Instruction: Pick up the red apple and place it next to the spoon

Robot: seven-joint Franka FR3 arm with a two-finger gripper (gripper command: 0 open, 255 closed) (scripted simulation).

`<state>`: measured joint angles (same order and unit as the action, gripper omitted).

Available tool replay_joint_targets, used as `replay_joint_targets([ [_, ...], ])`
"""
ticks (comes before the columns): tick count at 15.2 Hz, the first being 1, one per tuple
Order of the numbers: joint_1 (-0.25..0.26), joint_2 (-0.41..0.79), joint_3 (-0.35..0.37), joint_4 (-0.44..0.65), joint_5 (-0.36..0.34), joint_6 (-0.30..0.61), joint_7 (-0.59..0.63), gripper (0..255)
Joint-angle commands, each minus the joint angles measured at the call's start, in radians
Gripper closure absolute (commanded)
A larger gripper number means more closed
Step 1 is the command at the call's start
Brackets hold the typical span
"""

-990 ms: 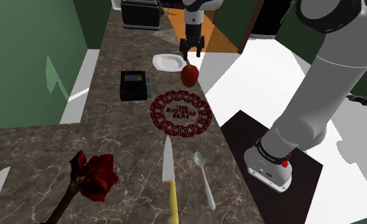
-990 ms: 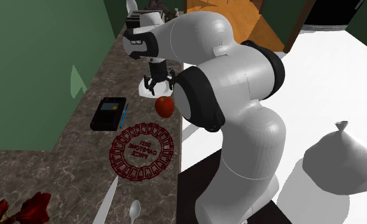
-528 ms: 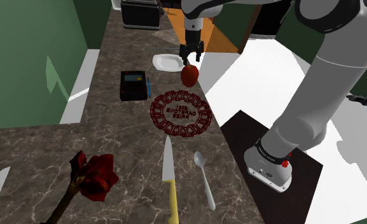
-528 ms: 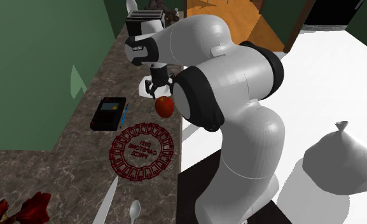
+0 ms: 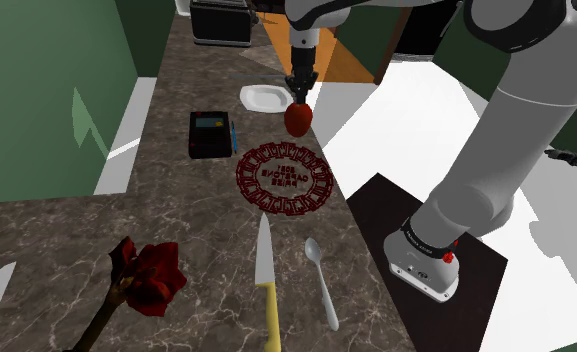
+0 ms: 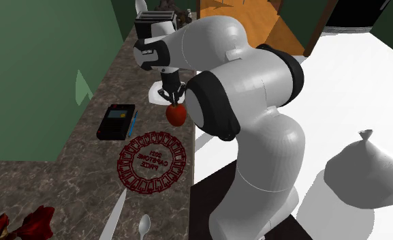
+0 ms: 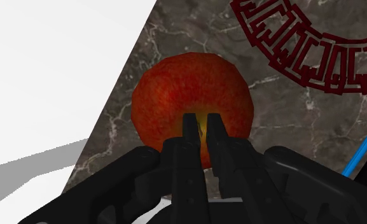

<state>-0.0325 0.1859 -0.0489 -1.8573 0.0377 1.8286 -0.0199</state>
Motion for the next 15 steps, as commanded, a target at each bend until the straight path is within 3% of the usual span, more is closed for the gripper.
replay_joint_targets([
  [1, 0.0, 0.0, 0.0, 0.0, 0.0, 0.0, 0.0, 255],
  [6, 0.0, 0.0, 0.0, 0.0, 0.0, 0.0, 0.0, 255],
  [15, 0.0, -0.03, 0.0, 0.083, -0.002, -0.113, 0.004, 255],
])
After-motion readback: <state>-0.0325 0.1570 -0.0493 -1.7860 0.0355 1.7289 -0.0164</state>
